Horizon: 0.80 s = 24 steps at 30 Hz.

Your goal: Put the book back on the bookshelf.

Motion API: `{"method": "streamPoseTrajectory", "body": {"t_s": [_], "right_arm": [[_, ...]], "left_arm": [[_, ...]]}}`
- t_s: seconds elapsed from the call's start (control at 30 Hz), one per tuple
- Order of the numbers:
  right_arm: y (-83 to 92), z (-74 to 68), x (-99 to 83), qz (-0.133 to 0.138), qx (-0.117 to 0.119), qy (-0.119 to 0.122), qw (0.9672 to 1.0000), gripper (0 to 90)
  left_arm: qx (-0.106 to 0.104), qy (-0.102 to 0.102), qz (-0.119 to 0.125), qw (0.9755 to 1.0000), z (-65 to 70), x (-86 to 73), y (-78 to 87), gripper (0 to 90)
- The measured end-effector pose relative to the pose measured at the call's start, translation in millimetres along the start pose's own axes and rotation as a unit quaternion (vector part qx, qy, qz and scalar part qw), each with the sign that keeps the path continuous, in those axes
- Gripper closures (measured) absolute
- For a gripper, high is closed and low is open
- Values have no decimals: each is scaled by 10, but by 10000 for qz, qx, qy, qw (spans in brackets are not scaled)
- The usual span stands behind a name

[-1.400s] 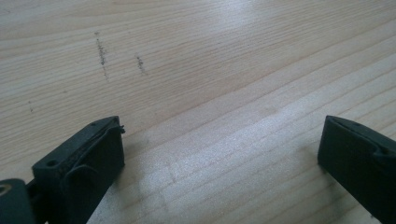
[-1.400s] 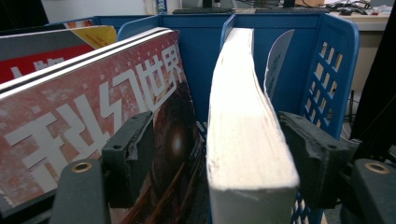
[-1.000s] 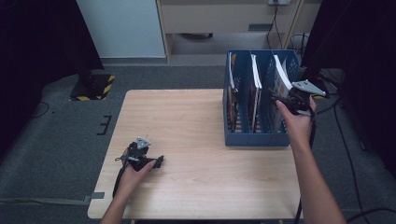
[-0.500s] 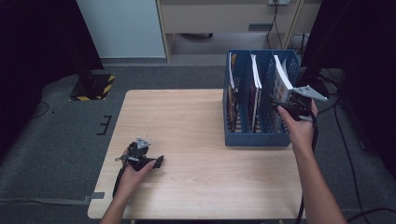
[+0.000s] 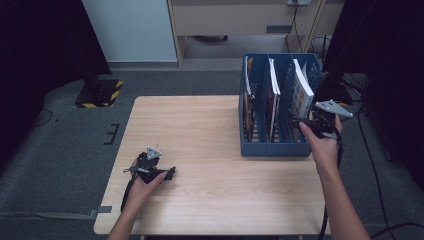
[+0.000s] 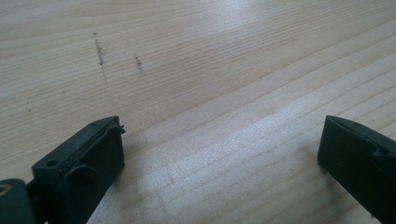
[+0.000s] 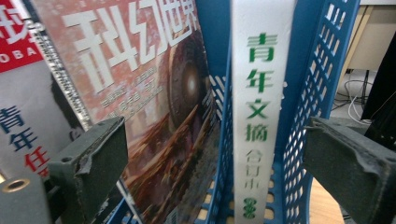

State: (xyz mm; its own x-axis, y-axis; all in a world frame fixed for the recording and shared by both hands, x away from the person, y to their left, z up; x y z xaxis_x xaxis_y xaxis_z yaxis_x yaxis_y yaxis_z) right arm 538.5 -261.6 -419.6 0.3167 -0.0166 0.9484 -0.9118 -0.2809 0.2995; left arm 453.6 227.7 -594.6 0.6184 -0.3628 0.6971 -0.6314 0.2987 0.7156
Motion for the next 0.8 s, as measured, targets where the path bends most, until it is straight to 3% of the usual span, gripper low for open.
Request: {"method": "streamPoseTrajectory", "body": {"t_s": [0.23, 0.8], "right_arm": [[84, -79, -40, 0, 92, 16, 10000, 56], [273, -117, -234, -189, 123, 22, 9997, 54]], "left_arm": [[-4, 4, -3, 10000, 1, 1, -1, 0], [-15, -6, -5, 10000, 4, 1, -2, 0]]}}
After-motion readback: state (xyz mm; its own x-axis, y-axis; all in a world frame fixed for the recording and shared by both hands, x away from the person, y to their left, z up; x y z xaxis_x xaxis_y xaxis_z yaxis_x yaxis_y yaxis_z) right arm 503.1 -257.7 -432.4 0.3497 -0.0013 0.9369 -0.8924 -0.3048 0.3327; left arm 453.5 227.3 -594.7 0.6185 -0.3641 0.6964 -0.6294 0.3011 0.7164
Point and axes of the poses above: each handheld gripper's, and its own axes: y roughly backward along the jaws, x roughly out of its top, z roughly to its right, the point moved 8 cm from there along -y, roughly forward along the jaws, and after that the axes turned 3 degrees about -y, right-handed, at the moved point
